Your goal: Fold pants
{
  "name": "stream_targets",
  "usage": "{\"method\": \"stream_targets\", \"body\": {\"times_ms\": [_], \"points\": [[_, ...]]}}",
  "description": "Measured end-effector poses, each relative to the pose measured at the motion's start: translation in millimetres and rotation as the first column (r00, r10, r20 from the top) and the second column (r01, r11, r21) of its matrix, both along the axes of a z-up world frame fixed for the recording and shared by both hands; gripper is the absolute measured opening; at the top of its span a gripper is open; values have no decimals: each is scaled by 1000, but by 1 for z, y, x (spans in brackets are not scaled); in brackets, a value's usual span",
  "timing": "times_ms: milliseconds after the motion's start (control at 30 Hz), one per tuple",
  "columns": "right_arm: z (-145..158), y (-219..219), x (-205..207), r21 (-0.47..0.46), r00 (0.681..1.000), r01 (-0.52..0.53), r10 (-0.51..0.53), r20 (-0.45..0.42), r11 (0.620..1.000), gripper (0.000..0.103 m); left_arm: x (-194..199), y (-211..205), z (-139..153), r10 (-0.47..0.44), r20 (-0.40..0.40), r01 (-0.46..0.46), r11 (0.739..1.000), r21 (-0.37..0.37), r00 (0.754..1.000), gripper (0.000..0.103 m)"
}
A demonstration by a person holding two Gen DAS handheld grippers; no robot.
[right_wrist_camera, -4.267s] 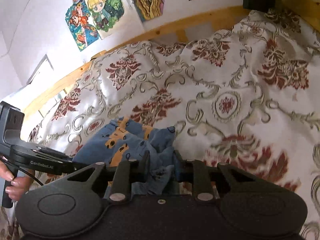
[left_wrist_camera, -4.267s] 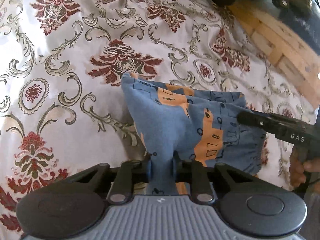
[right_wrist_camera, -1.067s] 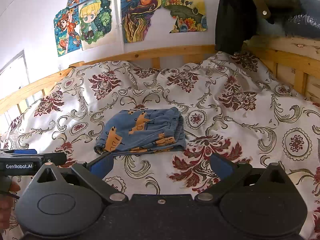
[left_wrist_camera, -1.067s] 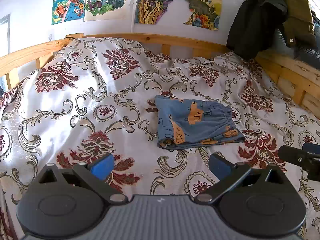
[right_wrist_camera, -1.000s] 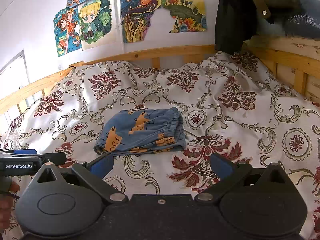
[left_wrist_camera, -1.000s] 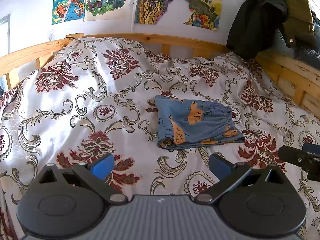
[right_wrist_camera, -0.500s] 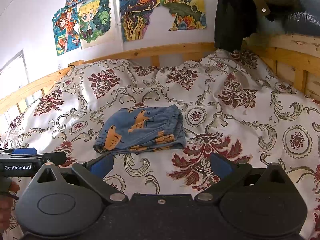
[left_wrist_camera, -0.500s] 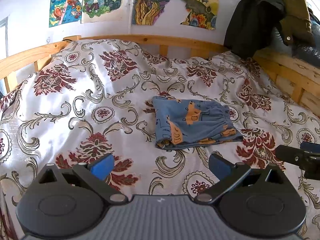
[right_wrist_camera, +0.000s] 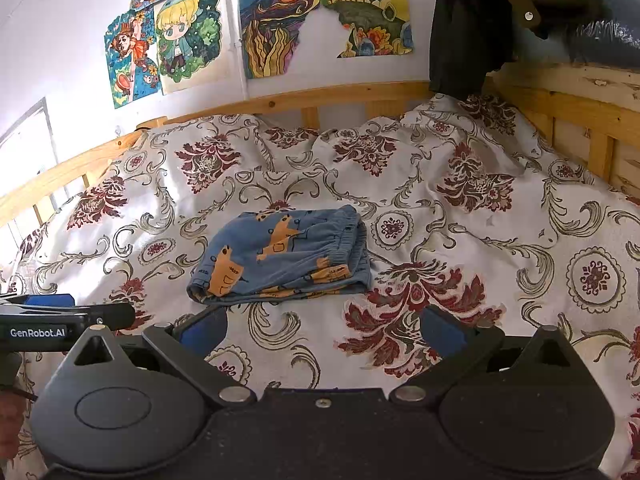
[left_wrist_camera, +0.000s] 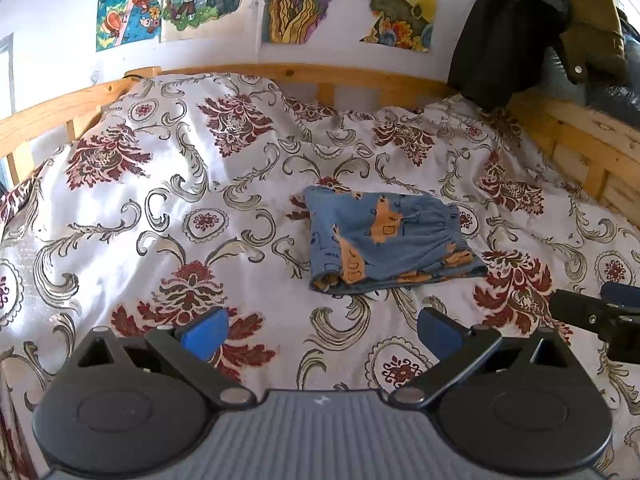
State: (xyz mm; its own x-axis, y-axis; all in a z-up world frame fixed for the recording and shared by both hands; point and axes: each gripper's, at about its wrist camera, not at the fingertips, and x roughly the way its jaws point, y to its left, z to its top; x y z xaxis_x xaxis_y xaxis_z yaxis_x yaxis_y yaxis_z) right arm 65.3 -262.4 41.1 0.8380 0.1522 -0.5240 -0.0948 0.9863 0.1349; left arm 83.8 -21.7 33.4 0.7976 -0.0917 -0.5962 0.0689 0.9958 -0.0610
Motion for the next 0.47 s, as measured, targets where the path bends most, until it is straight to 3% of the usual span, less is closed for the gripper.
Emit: {"method": "stream_targets", "body": {"times_ms": [467], "points": [[-1,1,-1,-1,1000,-4,4,-2,1000,102,-3,-2,0,-36,16,36,999,12,999,103]]}}
